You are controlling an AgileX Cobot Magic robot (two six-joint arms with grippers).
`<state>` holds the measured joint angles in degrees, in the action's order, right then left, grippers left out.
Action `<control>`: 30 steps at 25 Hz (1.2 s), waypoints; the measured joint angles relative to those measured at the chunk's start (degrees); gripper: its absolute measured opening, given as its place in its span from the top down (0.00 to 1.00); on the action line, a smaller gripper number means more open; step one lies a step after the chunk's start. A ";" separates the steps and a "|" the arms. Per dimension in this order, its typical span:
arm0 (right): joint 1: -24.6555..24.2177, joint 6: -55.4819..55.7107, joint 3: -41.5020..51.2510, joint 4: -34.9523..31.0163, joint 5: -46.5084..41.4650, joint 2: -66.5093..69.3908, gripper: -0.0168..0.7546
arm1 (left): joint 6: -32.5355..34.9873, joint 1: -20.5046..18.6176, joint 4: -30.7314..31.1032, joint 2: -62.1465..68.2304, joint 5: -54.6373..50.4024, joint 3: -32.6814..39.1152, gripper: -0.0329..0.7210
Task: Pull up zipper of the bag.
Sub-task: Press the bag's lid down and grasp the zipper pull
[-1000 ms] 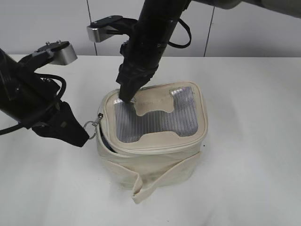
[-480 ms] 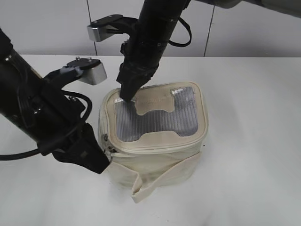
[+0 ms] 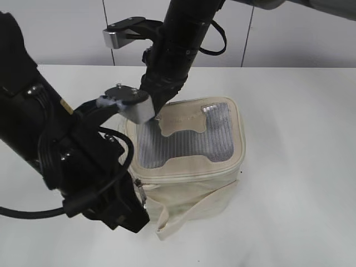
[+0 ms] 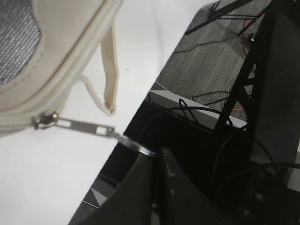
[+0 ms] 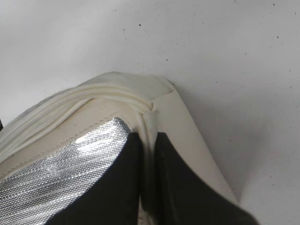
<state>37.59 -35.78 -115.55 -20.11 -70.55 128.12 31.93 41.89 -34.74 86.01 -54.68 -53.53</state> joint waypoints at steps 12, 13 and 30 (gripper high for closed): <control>0.00 0.09 0.00 -0.47 0.00 0.00 0.91 | -2.05 7.83 -0.69 1.46 12.02 -1.30 0.96; 0.00 0.09 0.00 -0.52 0.00 0.00 0.91 | -2.10 8.07 -0.89 2.02 12.24 -1.90 0.96; 0.00 0.09 0.00 -0.97 0.00 0.00 0.91 | -2.22 11.29 -2.10 10.83 12.04 -10.86 0.96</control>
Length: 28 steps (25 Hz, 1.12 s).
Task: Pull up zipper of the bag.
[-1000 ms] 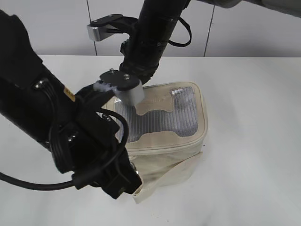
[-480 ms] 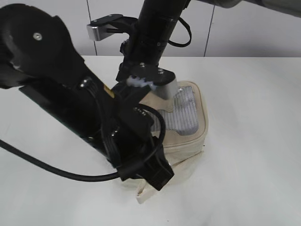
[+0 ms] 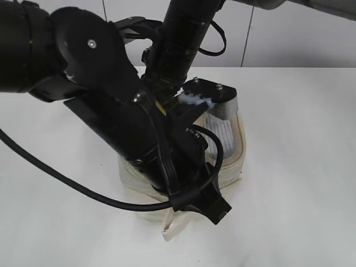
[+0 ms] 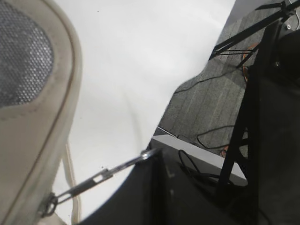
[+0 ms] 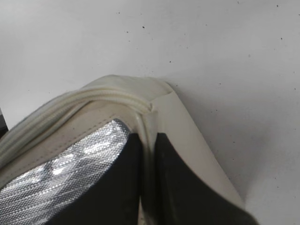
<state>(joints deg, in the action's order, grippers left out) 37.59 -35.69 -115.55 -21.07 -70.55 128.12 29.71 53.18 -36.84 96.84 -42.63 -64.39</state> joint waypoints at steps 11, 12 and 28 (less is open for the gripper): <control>0.00 0.74 0.00 -0.12 0.00 0.00 0.91 | 0.00 0.00 0.15 0.20 -4.05 -0.20 0.93; 0.00 1.19 0.00 -0.12 0.00 0.00 0.91 | 0.00 0.00 0.35 0.14 -4.83 -0.30 0.89; -0.10 4.87 -0.48 -0.10 0.55 -0.20 0.64 | -19.98 0.30 25.61 -15.47 -6.56 -0.42 0.48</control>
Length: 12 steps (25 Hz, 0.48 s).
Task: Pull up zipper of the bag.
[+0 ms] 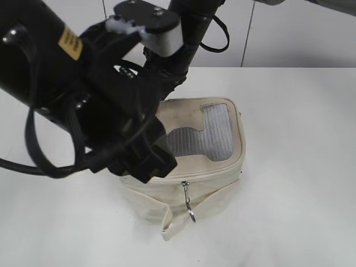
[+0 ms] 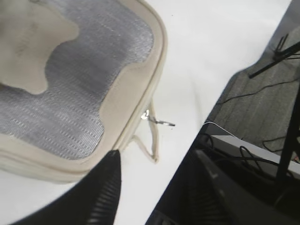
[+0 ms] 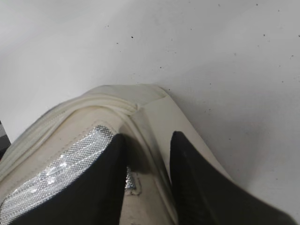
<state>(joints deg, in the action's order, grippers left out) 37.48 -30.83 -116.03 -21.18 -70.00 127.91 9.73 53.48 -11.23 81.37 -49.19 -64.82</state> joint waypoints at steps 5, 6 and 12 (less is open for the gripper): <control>0.00 1.78 0.00 0.00 0.02 0.00 0.58 | -7.97 -1.26 7.61 -1.04 -3.03 0.00 0.43; 0.00 2.38 -0.04 0.00 0.02 0.00 0.54 | -8.91 -2.30 8.35 -1.04 -3.74 0.00 0.42; 0.00 5.54 -1.74 1.52 0.08 -0.64 0.28 | -10.09 -11.69 9.71 -1.04 -2.47 0.00 0.35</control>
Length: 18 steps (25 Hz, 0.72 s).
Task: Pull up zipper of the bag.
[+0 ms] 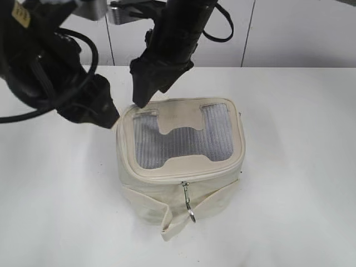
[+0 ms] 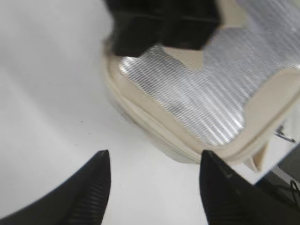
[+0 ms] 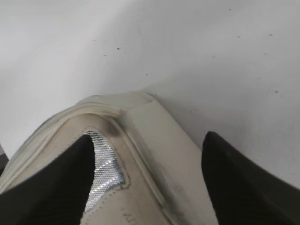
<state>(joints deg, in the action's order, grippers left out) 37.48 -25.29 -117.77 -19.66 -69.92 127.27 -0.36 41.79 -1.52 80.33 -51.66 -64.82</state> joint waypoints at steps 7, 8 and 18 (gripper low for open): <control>-1.61 3.73 -1.77 4.64 0.00 -2.95 0.24 | 6.16 -9.09 -1.55 1.97 7.08 0.00 0.32; -2.26 4.48 -1.77 4.77 0.00 -3.18 0.24 | 7.36 -9.66 -2.80 2.90 8.01 -0.07 0.32; -13.74 8.21 6.13 3.60 0.02 -8.28 0.24 | 15.16 -10.17 -8.88 14.65 11.97 -10.30 0.32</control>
<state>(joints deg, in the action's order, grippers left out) 23.74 -17.08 -111.64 -16.06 -69.90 118.99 14.80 31.61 -10.40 94.99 -39.69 -75.11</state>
